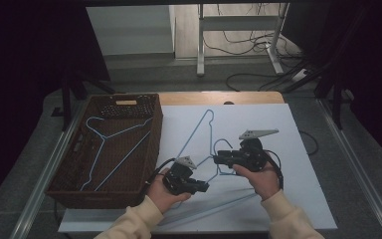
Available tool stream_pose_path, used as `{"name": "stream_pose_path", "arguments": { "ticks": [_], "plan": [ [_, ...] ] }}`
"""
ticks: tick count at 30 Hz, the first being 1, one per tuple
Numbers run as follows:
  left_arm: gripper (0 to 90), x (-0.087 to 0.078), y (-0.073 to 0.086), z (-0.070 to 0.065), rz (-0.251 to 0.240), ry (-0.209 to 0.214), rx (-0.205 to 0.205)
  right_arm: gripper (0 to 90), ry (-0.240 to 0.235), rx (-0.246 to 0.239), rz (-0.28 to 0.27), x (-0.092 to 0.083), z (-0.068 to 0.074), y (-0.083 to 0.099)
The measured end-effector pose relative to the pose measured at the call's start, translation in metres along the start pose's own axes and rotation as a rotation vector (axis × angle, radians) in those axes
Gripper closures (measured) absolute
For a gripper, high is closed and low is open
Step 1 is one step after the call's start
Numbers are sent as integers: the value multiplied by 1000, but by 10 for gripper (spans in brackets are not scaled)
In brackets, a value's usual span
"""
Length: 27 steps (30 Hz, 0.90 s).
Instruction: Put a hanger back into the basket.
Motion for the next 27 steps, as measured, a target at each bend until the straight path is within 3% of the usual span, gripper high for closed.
{"name": "stream_pose_path", "arguments": {
  "ticks": [4,8,12,18,27],
  "plan": [
    [861,-11,-3,-3,-31,20,-7,430,31,-32,-60,-13,0,-4],
    [861,-23,-5,-4,-53,28,1,356,24,-62,-95,-27,2,0],
    [861,-39,-9,-4,-99,45,-27,329,25,-70,-132,-43,-3,8],
    [861,-63,-17,-5,-158,40,-26,295,54,-78,-178,-63,-13,16],
    [861,-95,-26,-4,-233,32,-24,273,111,-60,-177,-71,-34,30]
  ]
}}
Point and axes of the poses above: each handheld gripper's, and its own axes: x roughly forward along the jaws, y roughly out of its underside, z roughly to its left, the point moved 9 cm from there along x, roughly forward along the jaws, and after that the axes turned 2 degrees about z, right-handed, at the moved point
